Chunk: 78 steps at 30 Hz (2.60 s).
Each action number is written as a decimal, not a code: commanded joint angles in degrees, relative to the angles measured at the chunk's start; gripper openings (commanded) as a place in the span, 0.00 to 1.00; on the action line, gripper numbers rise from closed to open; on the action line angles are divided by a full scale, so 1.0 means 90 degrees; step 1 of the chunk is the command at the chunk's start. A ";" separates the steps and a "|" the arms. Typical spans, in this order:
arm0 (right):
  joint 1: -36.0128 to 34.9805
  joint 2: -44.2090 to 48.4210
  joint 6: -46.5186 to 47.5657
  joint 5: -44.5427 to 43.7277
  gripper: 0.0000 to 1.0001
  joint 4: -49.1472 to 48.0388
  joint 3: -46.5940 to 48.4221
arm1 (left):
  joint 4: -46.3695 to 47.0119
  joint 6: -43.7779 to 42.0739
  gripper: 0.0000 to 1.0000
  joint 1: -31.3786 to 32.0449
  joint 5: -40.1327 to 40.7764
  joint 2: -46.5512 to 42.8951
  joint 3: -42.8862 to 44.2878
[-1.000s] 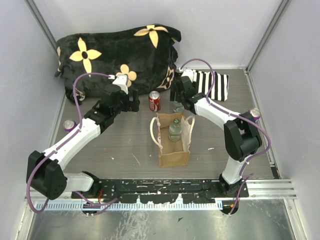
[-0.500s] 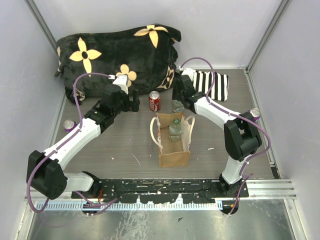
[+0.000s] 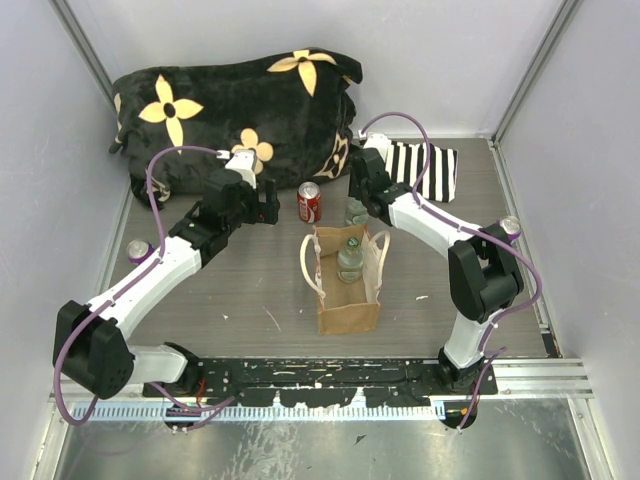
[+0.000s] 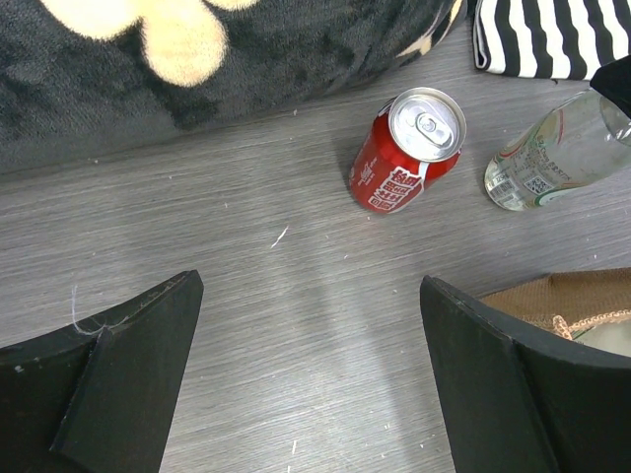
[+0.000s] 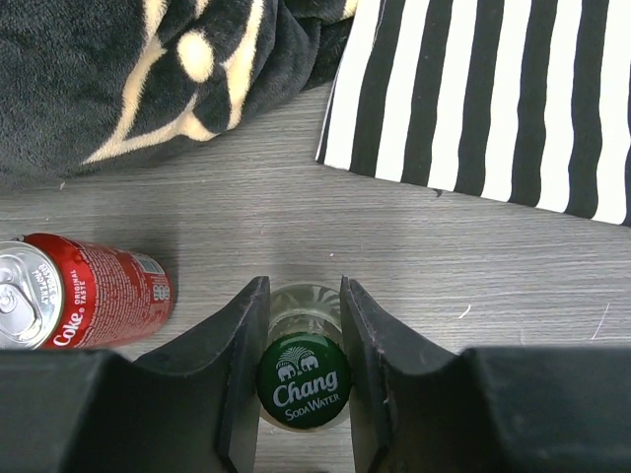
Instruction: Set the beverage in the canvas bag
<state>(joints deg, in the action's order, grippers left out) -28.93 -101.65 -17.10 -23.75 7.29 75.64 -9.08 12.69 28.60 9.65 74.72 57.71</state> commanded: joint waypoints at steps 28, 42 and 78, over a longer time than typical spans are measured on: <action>-0.0708 0.2016 -0.0103 -0.0306 0.01 0.0802 0.1280 | 0.0165 0.0013 0.99 -0.0053 0.0001 -0.0527 -0.0386; -0.2474 0.2955 -0.0166 -0.1296 0.01 0.1480 0.1293 | 0.0120 0.0090 0.99 -0.0091 -0.0106 -0.0599 -0.0424; -0.3061 0.2861 -0.0866 -0.1678 0.01 0.1062 -0.0520 | 0.0130 0.0202 0.99 -0.0092 -0.0174 -0.0465 -0.0407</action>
<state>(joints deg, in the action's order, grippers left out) -56.53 -76.53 -24.64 -35.70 25.10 69.49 -8.95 14.20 28.05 8.45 70.87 54.96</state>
